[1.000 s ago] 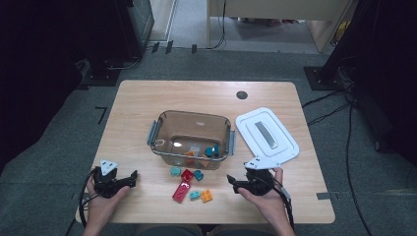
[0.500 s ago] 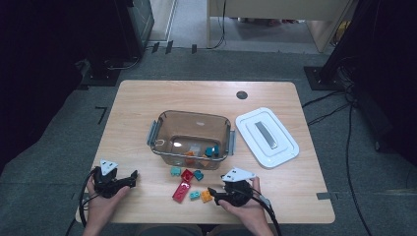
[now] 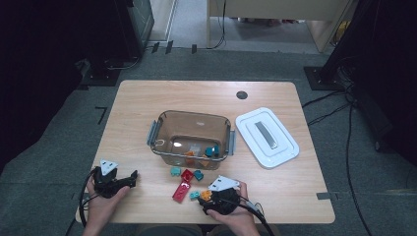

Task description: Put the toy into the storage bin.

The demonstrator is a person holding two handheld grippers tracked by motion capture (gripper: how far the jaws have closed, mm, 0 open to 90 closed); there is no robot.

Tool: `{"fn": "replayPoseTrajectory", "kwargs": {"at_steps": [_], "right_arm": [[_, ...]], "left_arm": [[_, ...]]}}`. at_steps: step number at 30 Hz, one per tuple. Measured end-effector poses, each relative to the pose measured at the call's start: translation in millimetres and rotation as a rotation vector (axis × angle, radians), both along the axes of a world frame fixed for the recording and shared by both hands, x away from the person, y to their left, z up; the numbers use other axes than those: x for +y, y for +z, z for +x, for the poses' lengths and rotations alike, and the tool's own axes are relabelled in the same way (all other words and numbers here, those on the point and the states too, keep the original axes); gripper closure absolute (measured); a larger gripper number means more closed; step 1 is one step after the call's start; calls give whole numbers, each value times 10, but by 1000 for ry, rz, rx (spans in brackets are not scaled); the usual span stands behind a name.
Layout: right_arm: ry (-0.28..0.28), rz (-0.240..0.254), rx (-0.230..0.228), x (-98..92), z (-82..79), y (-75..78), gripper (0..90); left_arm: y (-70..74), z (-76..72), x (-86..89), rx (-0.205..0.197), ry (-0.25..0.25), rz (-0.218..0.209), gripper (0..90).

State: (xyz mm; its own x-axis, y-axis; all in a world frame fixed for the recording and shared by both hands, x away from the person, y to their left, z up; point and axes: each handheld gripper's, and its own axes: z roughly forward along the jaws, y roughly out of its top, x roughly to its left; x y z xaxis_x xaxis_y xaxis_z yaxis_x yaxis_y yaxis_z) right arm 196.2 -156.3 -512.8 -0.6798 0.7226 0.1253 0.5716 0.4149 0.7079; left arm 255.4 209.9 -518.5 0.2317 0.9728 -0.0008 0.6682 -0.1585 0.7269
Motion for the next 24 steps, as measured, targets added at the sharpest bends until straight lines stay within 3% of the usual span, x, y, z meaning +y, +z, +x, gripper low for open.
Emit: {"fn": "replayPoseTrajectory", "kwargs": {"at_steps": [6,19,24], "right_arm": [[-12,-22,-22,-16,1,-19,353],[-84,-23,-49,-260,61,-1,636],[-89,3,-37,-398,99,39,711]], "left_arm": [[0,0,0,0,0,0,99],[0,0,0,0,0,0,99],[0,0,0,0,0,0,100]]}}
